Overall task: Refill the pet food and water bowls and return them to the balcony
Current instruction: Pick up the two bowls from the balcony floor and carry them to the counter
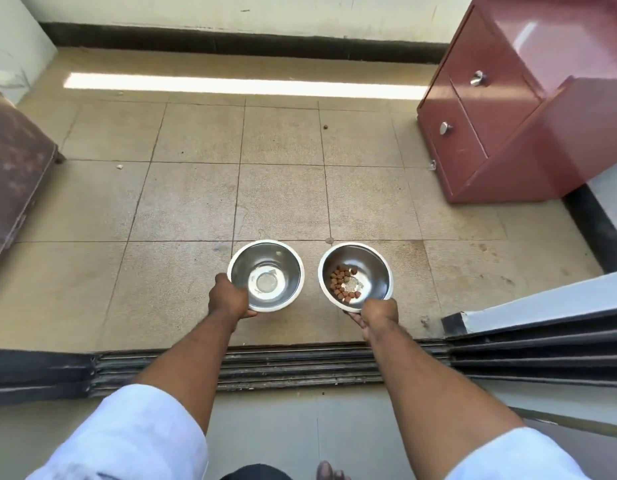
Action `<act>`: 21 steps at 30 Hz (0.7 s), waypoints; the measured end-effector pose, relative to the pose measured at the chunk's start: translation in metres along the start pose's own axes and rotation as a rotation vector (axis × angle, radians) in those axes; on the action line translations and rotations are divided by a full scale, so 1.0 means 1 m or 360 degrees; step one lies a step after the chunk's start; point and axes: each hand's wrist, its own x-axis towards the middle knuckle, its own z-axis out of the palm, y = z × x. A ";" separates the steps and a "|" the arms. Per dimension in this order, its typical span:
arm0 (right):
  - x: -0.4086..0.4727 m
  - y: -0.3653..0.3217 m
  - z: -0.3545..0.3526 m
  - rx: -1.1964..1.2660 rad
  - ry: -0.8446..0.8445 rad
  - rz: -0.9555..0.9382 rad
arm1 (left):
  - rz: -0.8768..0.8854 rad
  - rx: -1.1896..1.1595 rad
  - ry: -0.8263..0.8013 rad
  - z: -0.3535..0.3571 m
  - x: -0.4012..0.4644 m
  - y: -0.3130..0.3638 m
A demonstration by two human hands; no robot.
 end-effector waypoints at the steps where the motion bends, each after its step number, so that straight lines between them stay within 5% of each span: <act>1: -0.016 -0.013 -0.008 0.0000 0.0006 -0.0012 | 0.0004 -0.0001 0.0006 -0.010 -0.014 0.015; 21: -0.479 -0.296 -0.259 0.0494 0.0054 -0.0340 | 0.0355 0.0023 -0.0168 -0.275 -0.400 0.350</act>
